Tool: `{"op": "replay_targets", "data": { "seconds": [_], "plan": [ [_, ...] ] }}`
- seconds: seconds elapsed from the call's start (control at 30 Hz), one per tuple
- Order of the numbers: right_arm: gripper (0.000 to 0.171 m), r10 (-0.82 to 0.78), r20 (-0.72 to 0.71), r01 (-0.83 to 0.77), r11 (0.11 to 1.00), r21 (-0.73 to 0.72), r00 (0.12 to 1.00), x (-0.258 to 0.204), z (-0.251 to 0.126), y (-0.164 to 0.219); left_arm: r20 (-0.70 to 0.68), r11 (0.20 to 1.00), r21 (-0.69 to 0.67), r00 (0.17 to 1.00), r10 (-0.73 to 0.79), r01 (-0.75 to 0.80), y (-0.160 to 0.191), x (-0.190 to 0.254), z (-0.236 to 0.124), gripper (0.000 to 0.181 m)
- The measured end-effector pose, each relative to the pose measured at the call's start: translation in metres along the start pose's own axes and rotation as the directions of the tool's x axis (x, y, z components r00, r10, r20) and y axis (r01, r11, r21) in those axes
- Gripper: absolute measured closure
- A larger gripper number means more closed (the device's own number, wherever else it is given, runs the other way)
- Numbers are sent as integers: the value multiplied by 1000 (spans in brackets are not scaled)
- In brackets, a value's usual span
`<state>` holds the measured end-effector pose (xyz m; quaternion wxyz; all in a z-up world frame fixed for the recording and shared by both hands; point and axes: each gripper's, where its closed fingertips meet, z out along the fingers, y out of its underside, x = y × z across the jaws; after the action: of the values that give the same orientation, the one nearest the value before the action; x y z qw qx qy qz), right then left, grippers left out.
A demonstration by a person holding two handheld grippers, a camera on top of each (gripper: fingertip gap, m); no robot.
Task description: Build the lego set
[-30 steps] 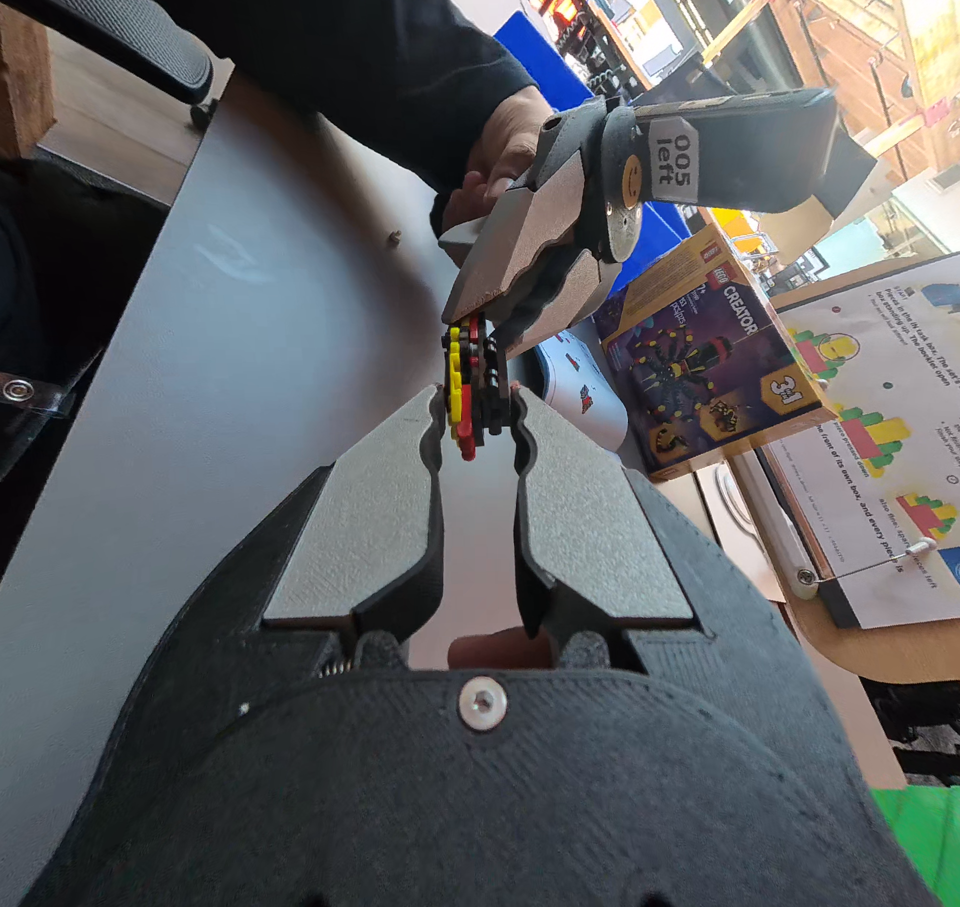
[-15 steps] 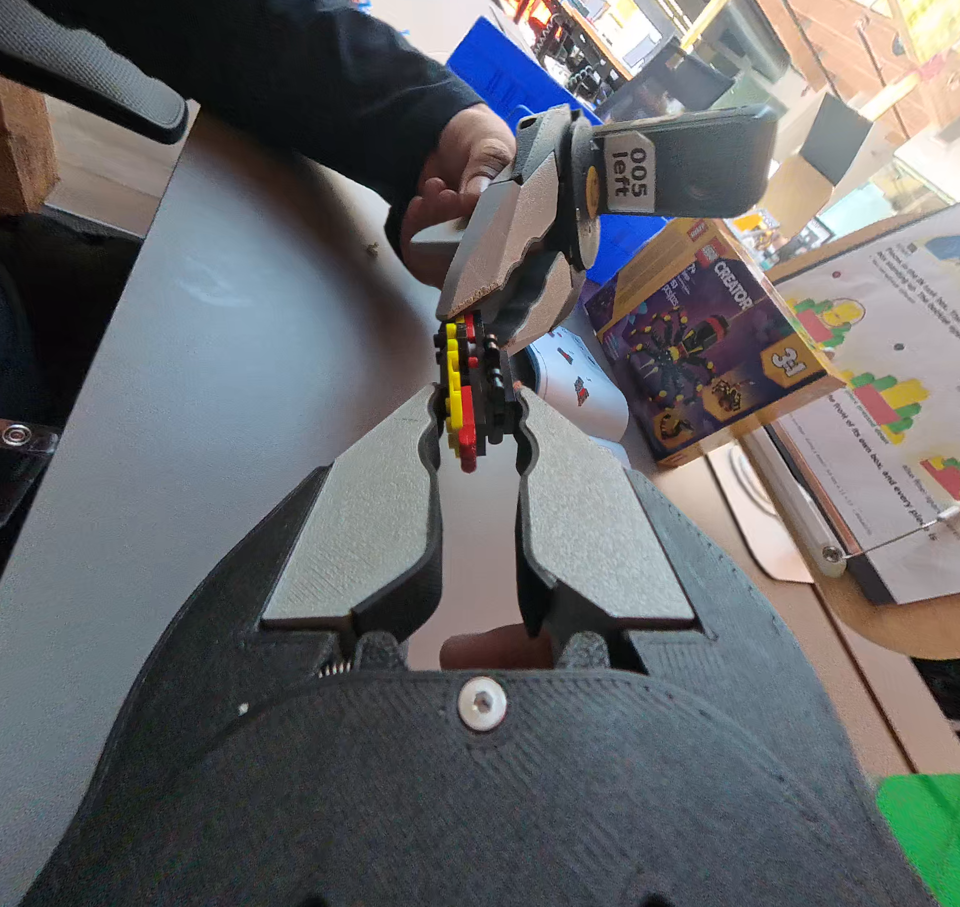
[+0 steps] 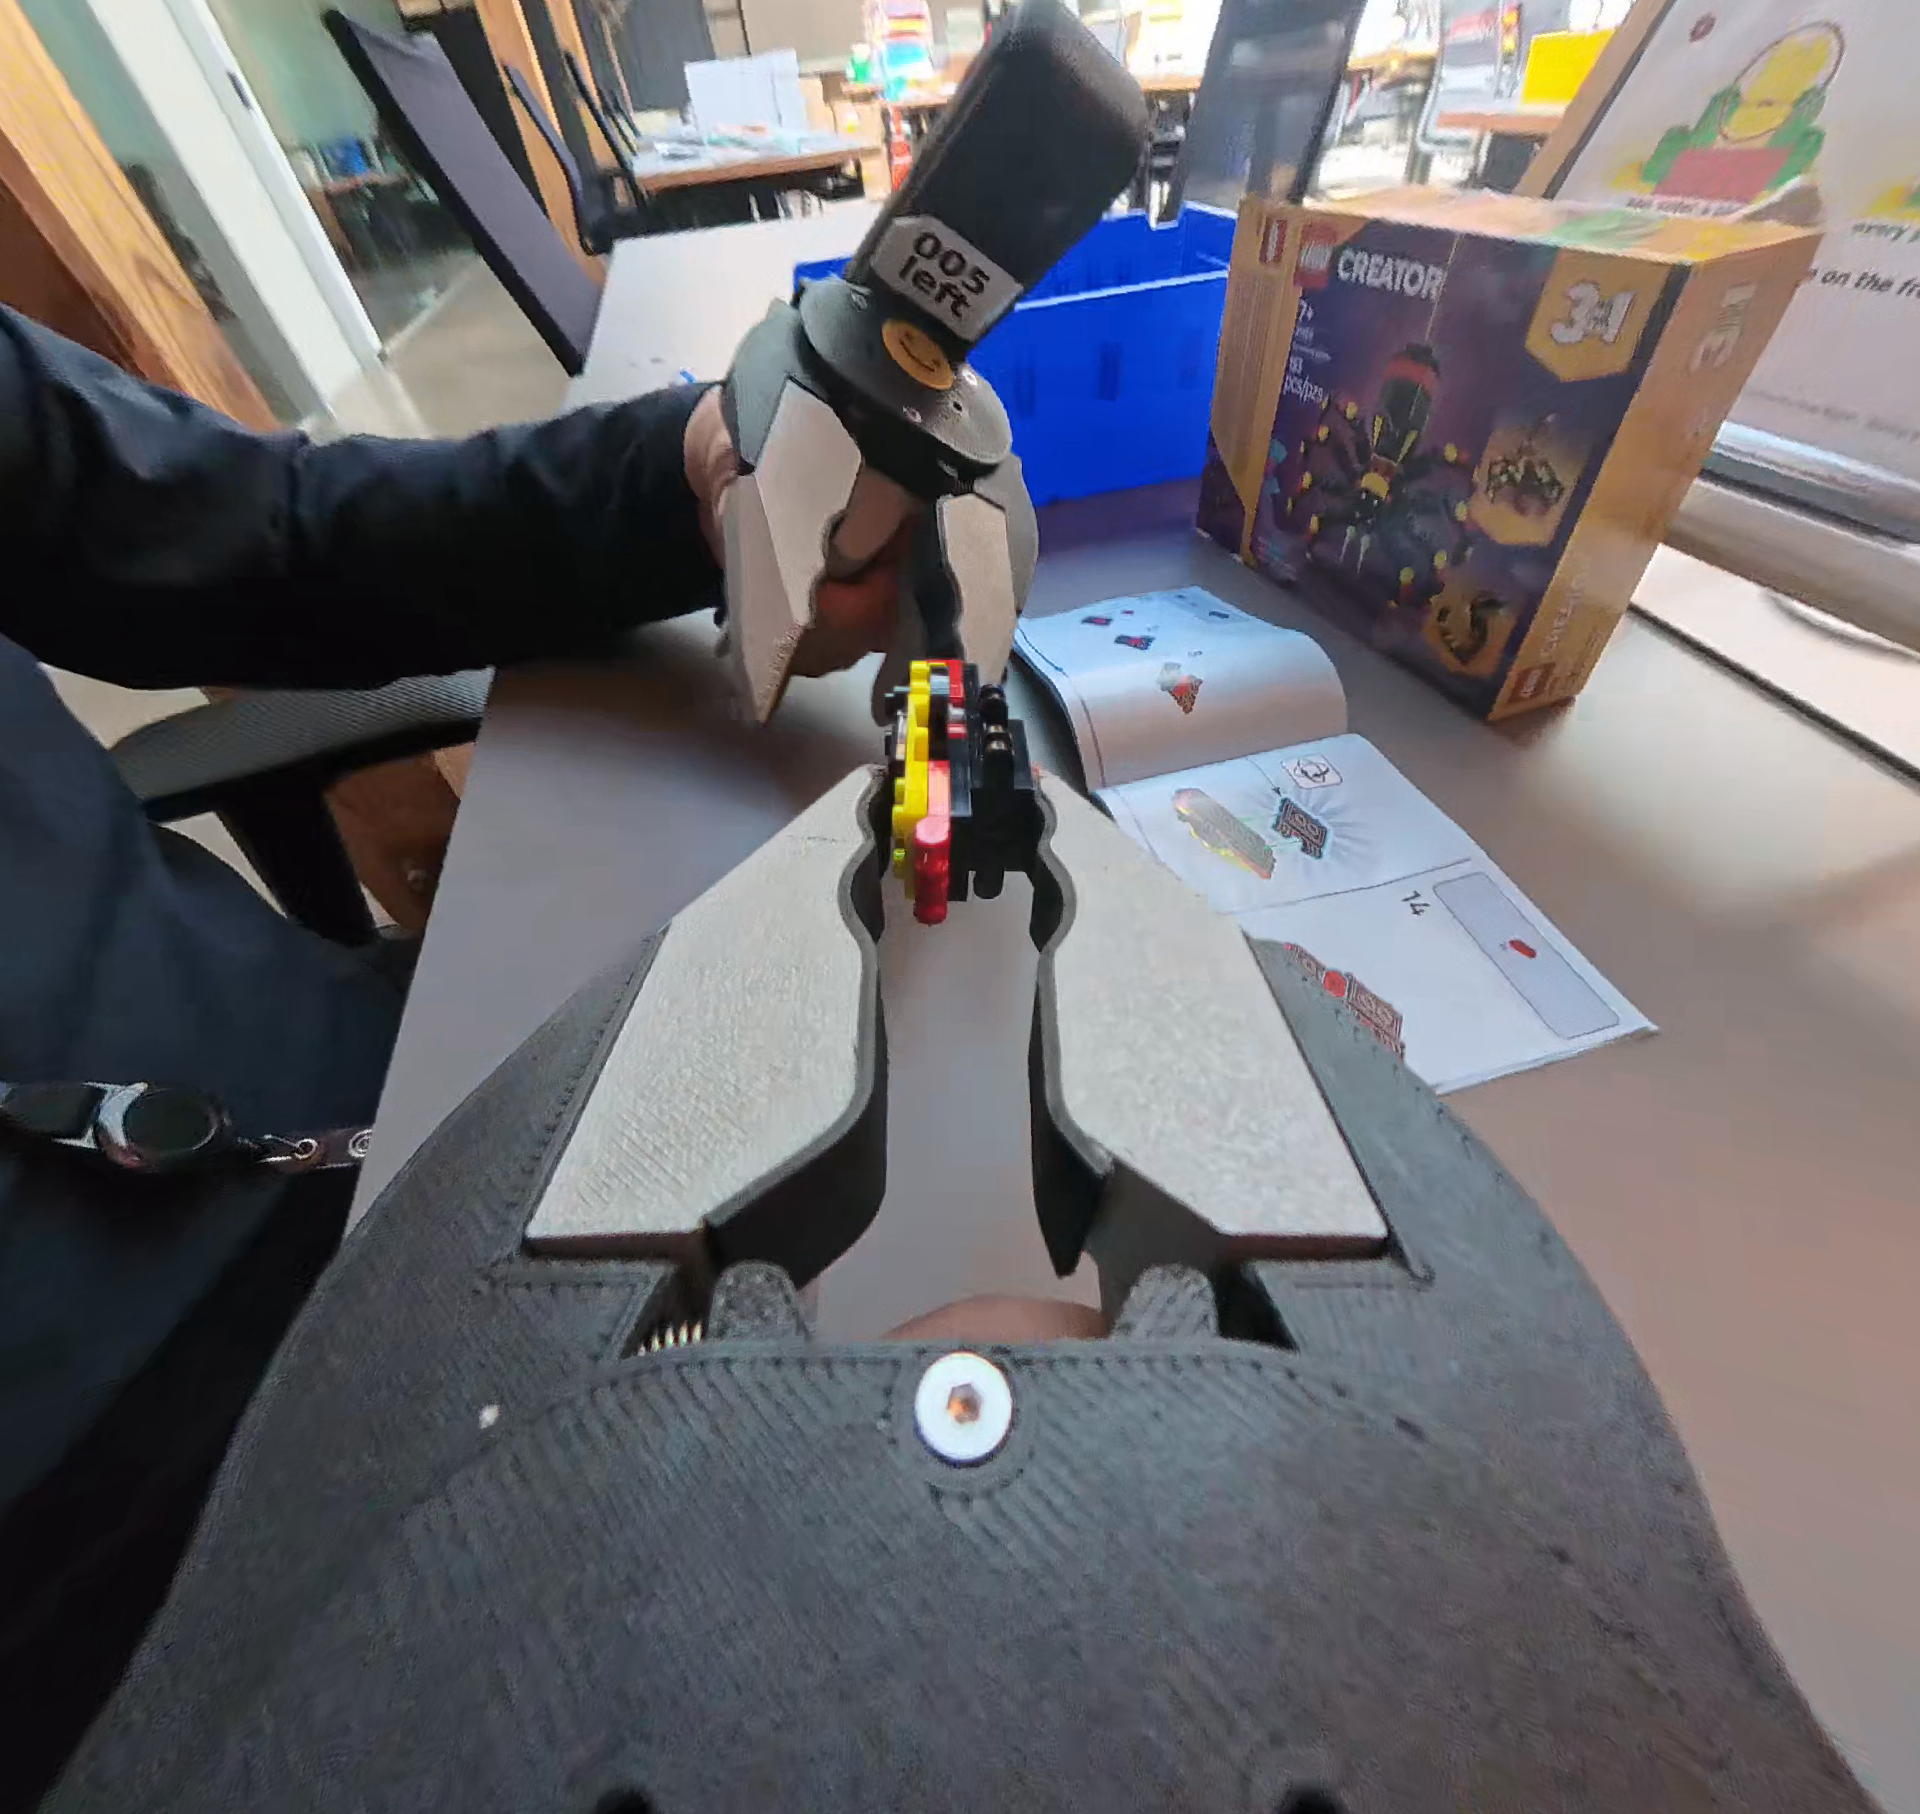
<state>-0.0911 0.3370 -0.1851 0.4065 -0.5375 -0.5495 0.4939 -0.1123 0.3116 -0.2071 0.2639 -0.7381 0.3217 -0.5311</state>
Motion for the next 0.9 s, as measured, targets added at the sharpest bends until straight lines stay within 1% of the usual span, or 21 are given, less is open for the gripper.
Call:
{"op": "replay_targets", "data": {
  "seconds": [0.1, 0.17, 0.27, 0.37, 0.47, 0.57, 0.6, 0.63, 0.7, 0.8, 0.9],
  "plan": [
    [149, -41, 19, 41, 999, -3, 999, -6, 2, 1, -19, 999, 31, 1000, -22, 23, -6, 4, -1, 135],
    [149, -87, 37, 88, 996, -16, 996, -12, 5, 3, -37, 998, 44, 999, -35, 37, -8, 6, -1, 138],
    [150, -207, 58, 208, 978, -4, 977, -26, 10, 2, -45, 997, 51, 998, -53, 55, -8, 6, -1, 140],
    [149, -327, 36, 327, 945, -14, 944, -32, 13, 4, -125, 997, 41, 990, -64, 70, -5, 16, 0, 146],
    [150, -404, 16, 405, 914, -30, 914, -35, 14, 6, -192, 995, 46, 978, -76, 86, -6, 26, 0, 144],
    [149, -501, -16, 499, 864, -59, 865, -37, 17, 8, -202, 997, 14, 977, -69, 74, 1, 28, 7, 144],
    [149, -537, -35, 534, 843, -71, 843, -37, 18, 9, -206, 998, 1, 977, -55, 57, 4, 30, 9, 154],
    [149, -565, -49, 561, 824, -82, 823, -38, 19, 9, -201, 999, -5, 979, -32, 32, 6, 31, 11, 161],
    [149, -594, -65, 587, 803, -104, 802, -37, 19, 11, -167, 1000, -4, 986, 15, -16, 7, 29, 12, 161],
    [148, -600, -61, 585, 795, -161, 798, -31, 20, 20, -92, 997, -21, 993, 67, -70, 10, 20, 14, 161],
    [131, -590, -54, 572, 798, -190, 806, -26, 18, 27, 60, 985, -73, 985, 159, -154, 14, 4, 14, 162]
  ]
}}
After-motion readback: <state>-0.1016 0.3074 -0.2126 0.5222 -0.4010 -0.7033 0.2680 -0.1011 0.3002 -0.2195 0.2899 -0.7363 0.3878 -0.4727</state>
